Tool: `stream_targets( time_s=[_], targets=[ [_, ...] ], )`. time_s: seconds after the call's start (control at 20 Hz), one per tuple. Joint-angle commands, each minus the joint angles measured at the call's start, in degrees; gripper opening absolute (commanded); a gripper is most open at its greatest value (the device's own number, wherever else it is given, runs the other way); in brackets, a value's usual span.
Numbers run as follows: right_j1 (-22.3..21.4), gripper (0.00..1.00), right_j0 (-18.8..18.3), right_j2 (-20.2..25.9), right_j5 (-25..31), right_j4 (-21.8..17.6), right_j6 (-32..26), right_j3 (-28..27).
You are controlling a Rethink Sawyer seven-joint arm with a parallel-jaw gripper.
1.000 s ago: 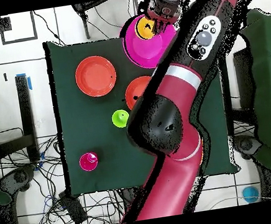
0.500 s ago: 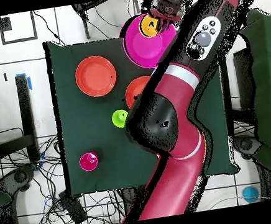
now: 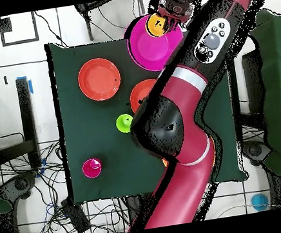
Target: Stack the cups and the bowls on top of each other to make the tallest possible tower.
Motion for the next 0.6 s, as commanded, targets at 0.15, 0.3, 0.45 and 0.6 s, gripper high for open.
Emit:
stream_targets(
  time_s=[0.15,0.3,0.45,0.6],
  targets=[
    [1.3,0.0,-0.4,-4.8,-0.9,0.2,-7.4,-3.7],
    [1.5,0.0,-0.4,-3.9,-0.7,-0.3,-7.8,-3.8],
    [1.7,0.0,-0.5,-2.6,-0.1,-0.9,-8.3,-4.0],
    [1.9,0.0,-0.3,-1.4,0.0,-1.7,-8.2,-4.0]
  ],
)
